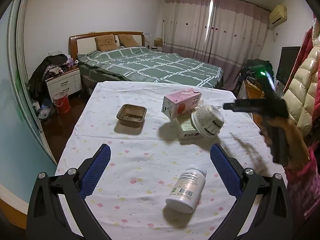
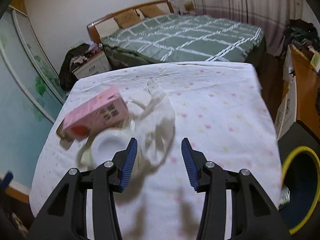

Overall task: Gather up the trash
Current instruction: 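Move the right gripper to the white tissue beside the pink carton, then pinch the white tissue with the right gripper and lift it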

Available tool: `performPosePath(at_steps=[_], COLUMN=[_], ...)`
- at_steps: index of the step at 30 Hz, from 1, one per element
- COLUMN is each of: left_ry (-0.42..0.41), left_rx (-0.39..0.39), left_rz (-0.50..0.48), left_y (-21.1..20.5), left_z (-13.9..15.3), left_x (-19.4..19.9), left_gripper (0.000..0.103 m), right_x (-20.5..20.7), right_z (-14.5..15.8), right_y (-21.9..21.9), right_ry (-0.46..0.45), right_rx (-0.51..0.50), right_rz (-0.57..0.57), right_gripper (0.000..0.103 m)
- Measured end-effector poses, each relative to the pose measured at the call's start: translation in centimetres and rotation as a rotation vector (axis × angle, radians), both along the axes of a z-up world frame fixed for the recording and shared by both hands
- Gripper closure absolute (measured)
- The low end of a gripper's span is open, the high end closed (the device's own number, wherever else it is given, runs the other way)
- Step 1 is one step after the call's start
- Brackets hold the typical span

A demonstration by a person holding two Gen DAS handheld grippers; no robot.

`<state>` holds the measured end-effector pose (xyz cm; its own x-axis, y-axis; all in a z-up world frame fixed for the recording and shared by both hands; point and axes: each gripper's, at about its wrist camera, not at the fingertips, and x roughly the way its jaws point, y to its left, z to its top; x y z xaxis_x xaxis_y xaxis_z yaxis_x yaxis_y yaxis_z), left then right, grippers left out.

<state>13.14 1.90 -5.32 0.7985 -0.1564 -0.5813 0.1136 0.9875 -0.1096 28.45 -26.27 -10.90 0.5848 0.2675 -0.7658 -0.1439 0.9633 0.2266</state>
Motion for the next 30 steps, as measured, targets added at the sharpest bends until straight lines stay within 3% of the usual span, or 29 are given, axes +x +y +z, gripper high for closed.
performPosePath(at_steps=[6, 12, 16, 19, 30], left_ry=[0.018, 0.036, 0.047, 0.051, 0.050], left_rx=[-0.008, -0.020, -0.026, -0.027, -0.026], left_rz=[-0.003, -0.006, -0.011, -0.017, -0.040], left_y=[0.4, 0.7, 0.6, 0.3, -0.6], left_z=[-0.5, -1.1, -1.5, -1.7, -1.6], left_x=[1.2, 2.5, 3.1, 3.2, 3.1], left_gripper=[0.005, 0.005, 0.005, 0.005, 0.005], right_x=[5.4, 6.9, 7.2, 7.1, 5.2], right_z=[-2.2, -3.8, -4.2, -3.7, 2.4], right_y=[1.5, 2.3, 2.2, 1.7, -0.5], right_ry=[0.088, 0.134, 0.135, 0.112, -0.019], right_rx=[-0.010, -0.025, -0.022, -0.008, 0.031], right_rz=[-0.012, -0.009, -0.008, -0.013, -0.043], right_gripper=[0.059, 0.060, 0.093, 0.099, 0.100])
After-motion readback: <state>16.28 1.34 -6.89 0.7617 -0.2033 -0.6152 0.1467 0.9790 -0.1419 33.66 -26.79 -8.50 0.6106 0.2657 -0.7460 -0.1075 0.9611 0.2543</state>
